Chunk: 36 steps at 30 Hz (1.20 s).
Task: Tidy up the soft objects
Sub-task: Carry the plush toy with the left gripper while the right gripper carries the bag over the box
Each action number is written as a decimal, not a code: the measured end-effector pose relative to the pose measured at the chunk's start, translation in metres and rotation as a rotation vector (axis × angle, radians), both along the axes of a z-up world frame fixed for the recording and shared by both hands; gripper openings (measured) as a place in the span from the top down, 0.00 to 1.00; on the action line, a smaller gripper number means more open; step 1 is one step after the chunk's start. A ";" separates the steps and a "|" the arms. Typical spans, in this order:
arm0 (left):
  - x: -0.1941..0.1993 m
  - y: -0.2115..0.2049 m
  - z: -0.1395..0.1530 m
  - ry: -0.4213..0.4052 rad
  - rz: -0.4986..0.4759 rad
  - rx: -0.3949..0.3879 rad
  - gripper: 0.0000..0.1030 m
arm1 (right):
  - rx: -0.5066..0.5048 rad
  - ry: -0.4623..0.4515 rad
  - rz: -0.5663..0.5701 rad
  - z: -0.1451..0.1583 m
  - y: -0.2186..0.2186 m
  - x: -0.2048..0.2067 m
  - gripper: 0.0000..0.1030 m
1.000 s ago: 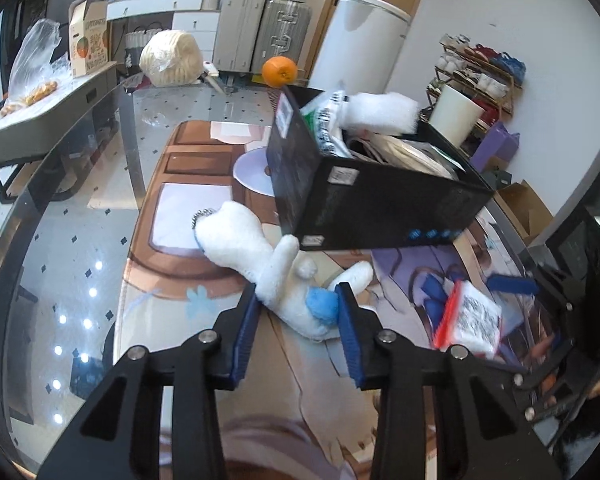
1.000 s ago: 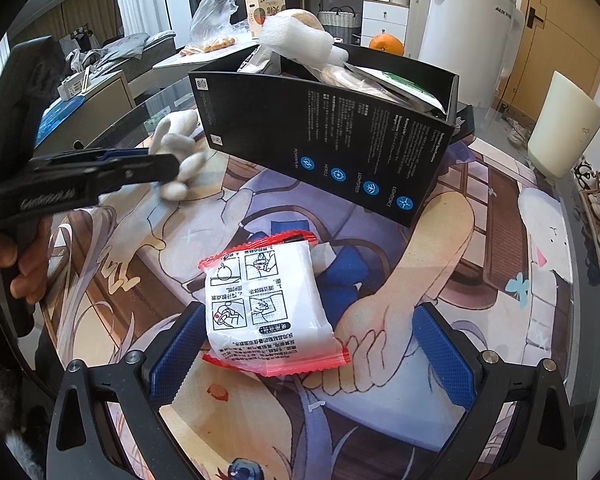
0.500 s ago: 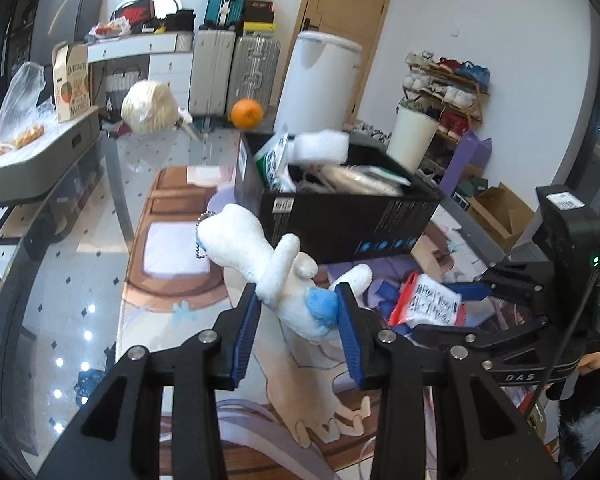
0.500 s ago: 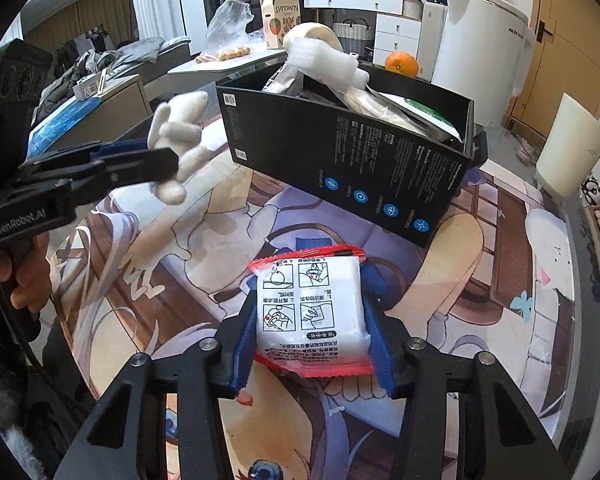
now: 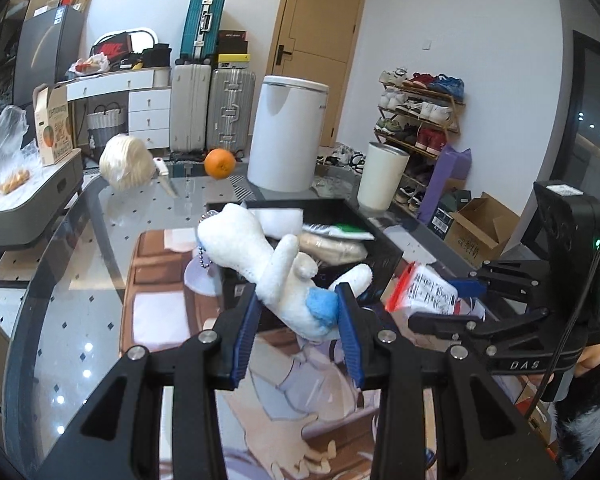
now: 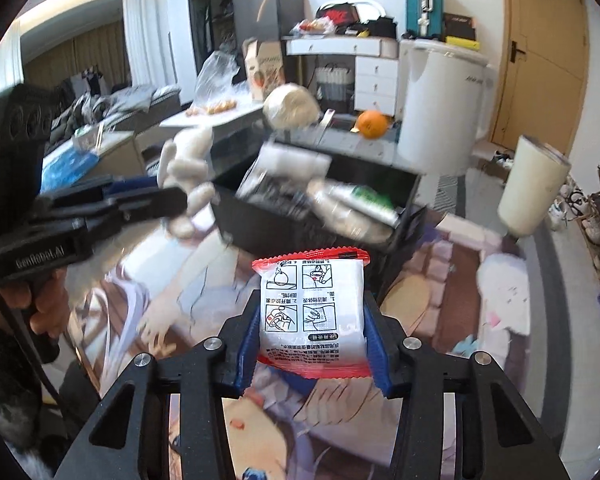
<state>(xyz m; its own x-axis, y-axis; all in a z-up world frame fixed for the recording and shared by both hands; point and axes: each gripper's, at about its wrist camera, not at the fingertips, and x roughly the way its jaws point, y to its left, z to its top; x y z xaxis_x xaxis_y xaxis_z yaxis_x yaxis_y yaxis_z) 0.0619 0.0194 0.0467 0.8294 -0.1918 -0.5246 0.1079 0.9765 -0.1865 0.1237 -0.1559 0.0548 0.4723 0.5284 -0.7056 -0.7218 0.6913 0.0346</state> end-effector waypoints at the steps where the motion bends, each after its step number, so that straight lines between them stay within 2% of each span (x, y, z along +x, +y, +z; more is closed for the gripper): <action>1: 0.003 0.001 0.002 0.000 0.001 0.001 0.65 | 0.010 -0.009 -0.006 0.004 0.000 0.002 0.55; 8: 0.029 0.008 0.004 0.003 0.012 -0.017 0.65 | 0.031 -0.047 -0.041 0.022 0.006 0.029 0.55; 17: 0.051 0.010 -0.001 0.027 0.036 0.022 0.65 | 0.000 -0.070 -0.064 0.025 0.023 0.066 0.55; 22: 0.059 0.012 0.001 0.033 0.023 0.014 0.65 | 0.002 -0.072 -0.066 0.026 0.032 0.083 0.55; 27: 0.059 0.019 0.009 0.013 0.021 -0.017 0.65 | 0.013 -0.064 -0.070 0.025 0.031 0.092 0.55; 36: 0.077 0.017 0.013 0.015 0.003 -0.019 0.64 | -0.015 -0.055 -0.036 0.018 0.046 0.100 0.55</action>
<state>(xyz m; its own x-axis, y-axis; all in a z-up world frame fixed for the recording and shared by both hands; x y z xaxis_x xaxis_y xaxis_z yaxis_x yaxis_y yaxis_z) 0.1390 0.0362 0.0600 0.8223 -0.1990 -0.5332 0.1017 0.9732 -0.2063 0.2239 -0.1096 0.0728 0.5293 0.4996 -0.6857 -0.6966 0.7173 -0.0151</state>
